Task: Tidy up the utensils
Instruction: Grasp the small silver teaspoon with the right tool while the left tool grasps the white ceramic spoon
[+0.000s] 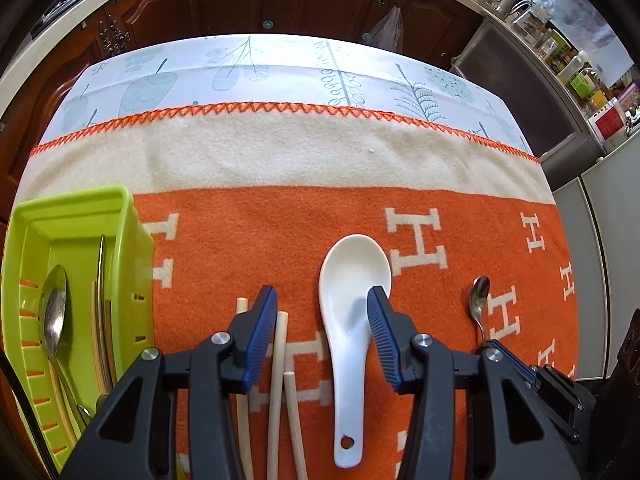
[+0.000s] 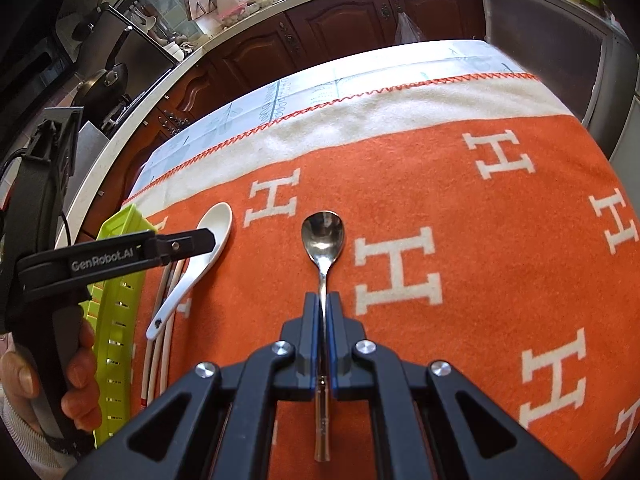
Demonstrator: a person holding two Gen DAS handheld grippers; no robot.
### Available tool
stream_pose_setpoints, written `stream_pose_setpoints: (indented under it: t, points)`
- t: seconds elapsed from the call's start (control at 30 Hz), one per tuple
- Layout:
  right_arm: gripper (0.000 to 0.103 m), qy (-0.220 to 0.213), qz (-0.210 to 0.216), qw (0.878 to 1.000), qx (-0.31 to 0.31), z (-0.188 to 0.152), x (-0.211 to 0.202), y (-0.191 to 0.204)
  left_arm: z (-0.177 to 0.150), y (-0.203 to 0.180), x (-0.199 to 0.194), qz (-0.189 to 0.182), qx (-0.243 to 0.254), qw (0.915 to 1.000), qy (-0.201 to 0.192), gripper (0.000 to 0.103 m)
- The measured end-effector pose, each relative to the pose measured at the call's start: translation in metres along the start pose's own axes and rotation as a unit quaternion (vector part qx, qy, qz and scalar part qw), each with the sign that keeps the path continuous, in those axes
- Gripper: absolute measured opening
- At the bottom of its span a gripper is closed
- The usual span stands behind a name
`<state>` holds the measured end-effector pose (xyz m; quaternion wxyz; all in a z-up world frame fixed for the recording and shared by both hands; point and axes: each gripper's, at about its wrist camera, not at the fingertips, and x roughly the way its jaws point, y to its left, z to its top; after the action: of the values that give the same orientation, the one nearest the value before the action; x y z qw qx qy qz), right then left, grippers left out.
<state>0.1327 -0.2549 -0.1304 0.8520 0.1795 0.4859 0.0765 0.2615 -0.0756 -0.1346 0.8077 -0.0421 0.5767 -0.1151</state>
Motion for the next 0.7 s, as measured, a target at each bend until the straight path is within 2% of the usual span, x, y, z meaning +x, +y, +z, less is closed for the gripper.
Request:
stream_pose_setpoints:
  t: [0.23, 0.3, 0.33, 0.37, 0.4, 0.53, 0.7]
  points:
    - [0.003, -0.001, 0.009, 1.000, 0.008, -0.002, -0.002, -0.004, 0.001, -0.009, 0.003, 0.019, 0.029, 0.9994, -0.008, 0.043]
    - [0.003, -0.001, 0.013, 1.000, 0.013, -0.003, -0.002, -0.006, 0.000, -0.012, 0.003, 0.032, 0.040, 0.9986, -0.013, 0.035]
    - [0.003, -0.001, 0.016, 1.000, 0.015, -0.003, -0.002, -0.007, -0.001, -0.013, 0.003, 0.033, 0.043, 0.9984, -0.015, 0.028]
    - [0.003, -0.002, 0.017, 1.000, 0.017, -0.003, -0.002, -0.007, -0.001, -0.014, 0.003, 0.021, 0.042, 0.9988, -0.013, 0.014]
    - [0.003, -0.002, 0.019, 1.000, 0.019, -0.004, -0.002, -0.008, 0.000, -0.013, 0.002, 0.009, 0.035, 0.9993, -0.009, 0.014]
    - [0.003, -0.002, 0.020, 1.000, 0.022, -0.005, -0.003, -0.009, 0.000, -0.010, -0.001, 0.009, 0.017, 0.9998, -0.009, 0.006]
    - [0.003, 0.001, 0.025, 0.999, 0.033, -0.005, -0.007, -0.010, -0.008, -0.008, -0.013, -0.023, 0.001, 0.9997, -0.006, 0.001]
